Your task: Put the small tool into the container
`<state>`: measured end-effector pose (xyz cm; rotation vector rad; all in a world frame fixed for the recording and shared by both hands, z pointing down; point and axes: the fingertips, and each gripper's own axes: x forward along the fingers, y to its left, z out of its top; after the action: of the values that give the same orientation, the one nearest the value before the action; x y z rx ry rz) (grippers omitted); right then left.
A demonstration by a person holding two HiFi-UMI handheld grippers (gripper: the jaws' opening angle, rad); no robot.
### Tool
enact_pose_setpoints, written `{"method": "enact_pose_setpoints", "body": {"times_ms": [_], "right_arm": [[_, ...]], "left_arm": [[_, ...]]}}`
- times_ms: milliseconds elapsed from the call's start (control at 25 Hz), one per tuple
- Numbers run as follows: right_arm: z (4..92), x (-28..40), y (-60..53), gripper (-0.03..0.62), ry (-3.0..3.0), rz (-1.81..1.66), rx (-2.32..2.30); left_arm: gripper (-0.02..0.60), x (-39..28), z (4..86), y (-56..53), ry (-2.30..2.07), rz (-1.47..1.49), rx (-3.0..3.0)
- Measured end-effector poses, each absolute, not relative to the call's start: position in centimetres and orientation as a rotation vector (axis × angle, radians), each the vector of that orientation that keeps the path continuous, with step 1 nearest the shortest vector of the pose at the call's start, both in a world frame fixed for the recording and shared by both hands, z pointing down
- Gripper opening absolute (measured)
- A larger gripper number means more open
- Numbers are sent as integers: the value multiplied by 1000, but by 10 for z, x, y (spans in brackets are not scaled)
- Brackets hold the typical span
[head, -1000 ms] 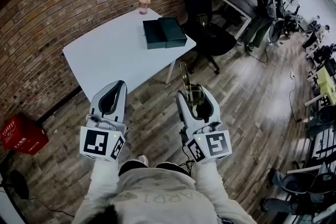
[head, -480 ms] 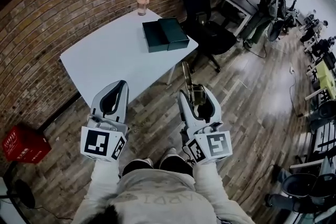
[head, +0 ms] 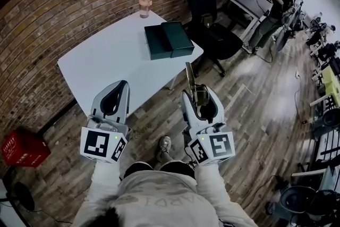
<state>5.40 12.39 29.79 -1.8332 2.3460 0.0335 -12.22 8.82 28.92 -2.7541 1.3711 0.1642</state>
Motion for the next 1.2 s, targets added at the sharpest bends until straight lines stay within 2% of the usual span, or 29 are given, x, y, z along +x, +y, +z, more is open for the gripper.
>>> {"method": "enact_pose_setpoints", "body": {"times_ms": [560,1200], "right_arm": [[289,110,2,242,2421,40,-1733],[299,164,-87,242,2484,3,-1641]], "left_arm": [[11,-64,282,-20,1465,180,-2697],[11,-19,289,-93,1598,179,-2627]]}}
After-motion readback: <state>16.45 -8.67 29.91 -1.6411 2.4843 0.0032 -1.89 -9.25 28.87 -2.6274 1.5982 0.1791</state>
